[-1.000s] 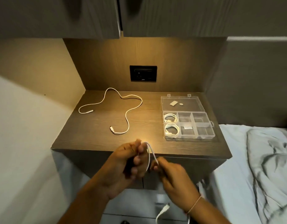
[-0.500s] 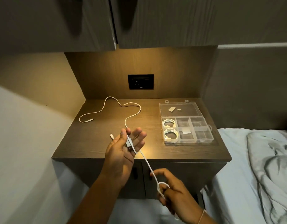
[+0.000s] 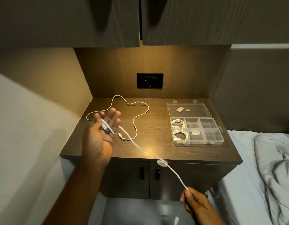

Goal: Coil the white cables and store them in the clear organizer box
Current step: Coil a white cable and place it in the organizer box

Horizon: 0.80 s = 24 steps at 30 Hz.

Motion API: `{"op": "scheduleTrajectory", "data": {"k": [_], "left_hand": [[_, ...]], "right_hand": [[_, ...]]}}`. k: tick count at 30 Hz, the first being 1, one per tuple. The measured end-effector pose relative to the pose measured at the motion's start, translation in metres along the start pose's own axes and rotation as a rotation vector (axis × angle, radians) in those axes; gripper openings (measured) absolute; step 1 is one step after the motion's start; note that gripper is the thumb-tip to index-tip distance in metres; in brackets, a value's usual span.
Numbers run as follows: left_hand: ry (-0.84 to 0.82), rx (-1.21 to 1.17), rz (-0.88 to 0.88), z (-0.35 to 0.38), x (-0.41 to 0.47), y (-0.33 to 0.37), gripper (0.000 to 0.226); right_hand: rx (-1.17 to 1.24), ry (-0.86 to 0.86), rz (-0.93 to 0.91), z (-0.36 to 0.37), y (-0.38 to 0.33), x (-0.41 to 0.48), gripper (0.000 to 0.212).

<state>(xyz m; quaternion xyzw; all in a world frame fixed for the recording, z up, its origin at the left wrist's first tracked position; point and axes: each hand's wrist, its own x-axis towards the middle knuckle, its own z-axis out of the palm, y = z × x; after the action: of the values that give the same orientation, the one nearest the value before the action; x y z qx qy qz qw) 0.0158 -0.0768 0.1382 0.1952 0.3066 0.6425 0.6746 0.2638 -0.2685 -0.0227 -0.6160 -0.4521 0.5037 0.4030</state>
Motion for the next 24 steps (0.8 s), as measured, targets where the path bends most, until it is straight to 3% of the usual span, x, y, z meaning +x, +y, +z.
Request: {"op": "scheduleTrajectory", "data": {"k": [2,5,8,10,11,14,16,18,22,24], "left_hand": [[0.026,0.024,0.116,-0.005,0.008,0.019,0.024],[0.103,0.055,0.197,-0.008,0.013,0.033,0.022],[0.179,0.002,0.173,-0.009,0.011,0.03,0.023],[0.222,0.038,0.255,-0.008,0.01,0.022,0.023],[0.257,0.163,0.386,-0.007,0.01,0.017,0.022],[0.281,0.768,1.041,-0.007,0.015,-0.004,0.02],[0.066,1.196,1.245,-0.018,0.025,-0.015,0.018],[-0.197,1.624,1.226,-0.041,0.037,-0.021,0.022],[-0.709,2.045,1.051,-0.088,0.039,-0.023,0.03],[-0.901,2.244,0.729,-0.1,0.03,-0.026,0.023]], "right_hand": [[-0.028,0.027,0.096,-0.015,0.024,0.002,0.035],[-0.301,0.072,0.117,-0.033,0.057,0.005,0.031],[-0.499,-0.02,0.186,-0.039,0.07,0.012,0.03],[-0.605,-0.066,0.206,-0.036,0.067,0.011,0.034],[-0.639,-0.067,0.18,-0.034,0.064,0.008,0.034],[-0.64,-0.059,0.021,-0.025,0.043,-0.002,0.034],[-0.542,-0.051,-0.057,-0.023,0.03,-0.006,0.036],[-0.381,0.026,-0.1,-0.03,0.02,-0.007,0.034],[-0.21,0.225,-0.128,-0.061,0.002,-0.003,0.032],[-0.168,0.298,-0.13,-0.075,-0.007,0.003,0.035]]}}
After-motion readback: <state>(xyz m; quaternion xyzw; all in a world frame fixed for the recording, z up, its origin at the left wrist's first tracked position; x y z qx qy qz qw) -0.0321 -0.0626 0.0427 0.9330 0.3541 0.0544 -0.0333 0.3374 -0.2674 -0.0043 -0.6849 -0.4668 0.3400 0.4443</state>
